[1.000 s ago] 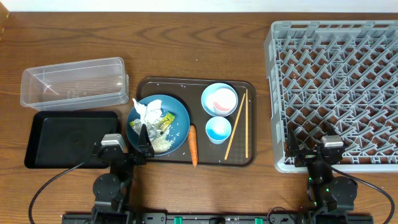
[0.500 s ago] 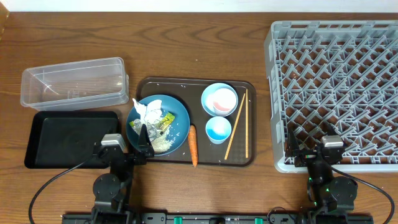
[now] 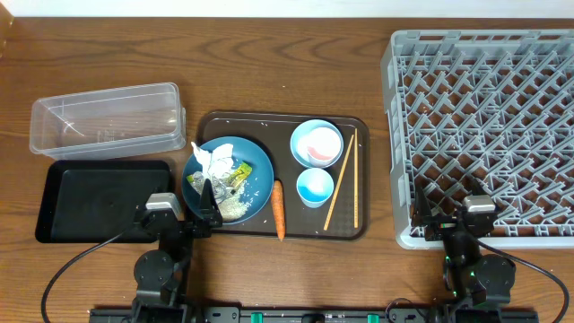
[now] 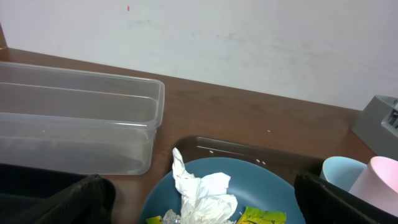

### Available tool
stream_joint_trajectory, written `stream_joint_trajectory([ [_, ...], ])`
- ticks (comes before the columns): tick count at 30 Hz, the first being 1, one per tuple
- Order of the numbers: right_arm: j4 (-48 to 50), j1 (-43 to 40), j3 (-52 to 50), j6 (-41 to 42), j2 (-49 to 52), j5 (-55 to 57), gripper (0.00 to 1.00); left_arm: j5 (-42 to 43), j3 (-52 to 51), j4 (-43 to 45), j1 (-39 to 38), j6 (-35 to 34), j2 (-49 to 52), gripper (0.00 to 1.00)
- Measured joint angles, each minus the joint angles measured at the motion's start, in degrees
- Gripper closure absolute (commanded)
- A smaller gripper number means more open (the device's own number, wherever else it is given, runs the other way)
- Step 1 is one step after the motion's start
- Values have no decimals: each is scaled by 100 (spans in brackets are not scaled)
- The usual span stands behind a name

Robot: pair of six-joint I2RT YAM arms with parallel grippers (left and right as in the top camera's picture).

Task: Sort waste into correct bins and load items into the dishwasher rack

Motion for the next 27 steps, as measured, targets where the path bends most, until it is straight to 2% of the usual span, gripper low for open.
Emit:
stream_joint_trajectory([
  [8,0,0,-2,151,0,0,1,0,20,-39,0,-2,0,2],
  [15,-343,0,157,621,52,-4,1,-17,468,-1032,0,0,236,2],
  [21,-1412,0,1220,782,680,-7,1,-24,1797,-2046,0,-2,1471,2],
  [27,-2715,0,2824,813,2059,-39,1,109,3694,-3224,0,2,3289,2],
])
